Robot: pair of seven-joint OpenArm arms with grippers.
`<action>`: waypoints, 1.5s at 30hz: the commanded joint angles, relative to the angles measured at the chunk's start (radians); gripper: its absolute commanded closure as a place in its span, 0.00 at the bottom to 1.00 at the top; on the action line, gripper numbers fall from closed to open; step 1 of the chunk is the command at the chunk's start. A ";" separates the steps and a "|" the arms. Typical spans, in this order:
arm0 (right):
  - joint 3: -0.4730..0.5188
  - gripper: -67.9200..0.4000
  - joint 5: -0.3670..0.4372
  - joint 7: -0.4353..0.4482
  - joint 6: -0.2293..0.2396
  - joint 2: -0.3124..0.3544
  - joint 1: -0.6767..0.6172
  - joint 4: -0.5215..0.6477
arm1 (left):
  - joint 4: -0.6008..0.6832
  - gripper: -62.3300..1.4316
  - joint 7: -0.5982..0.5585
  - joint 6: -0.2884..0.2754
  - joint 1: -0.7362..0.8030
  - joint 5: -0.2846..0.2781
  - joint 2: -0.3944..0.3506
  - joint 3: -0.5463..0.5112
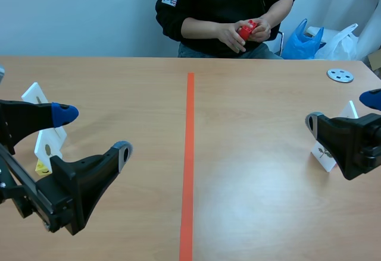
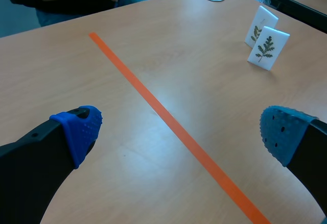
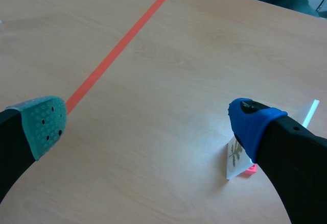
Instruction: Sort the leaf by its shape. The table is split by an orange tape line. A compound leaf with several leaflets goes to the left side, a simple leaf with one blade goes to the right side. Return to the home posture when a red brick is placed on the table.
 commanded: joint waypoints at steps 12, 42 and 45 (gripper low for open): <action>0.009 0.00 0.012 0.019 -0.005 0.006 0.006 0.022 | 0.004 0.00 -0.016 0.002 -0.005 -0.007 0.002 -0.007; 0.009 0.00 0.012 0.019 -0.005 0.006 0.006 0.021 | 0.004 0.00 0.002 0.006 -0.005 -0.006 0.002 -0.007; 0.009 0.00 0.012 0.019 -0.005 0.006 0.006 0.021 | 0.004 0.00 0.002 0.007 -0.005 -0.006 0.002 -0.007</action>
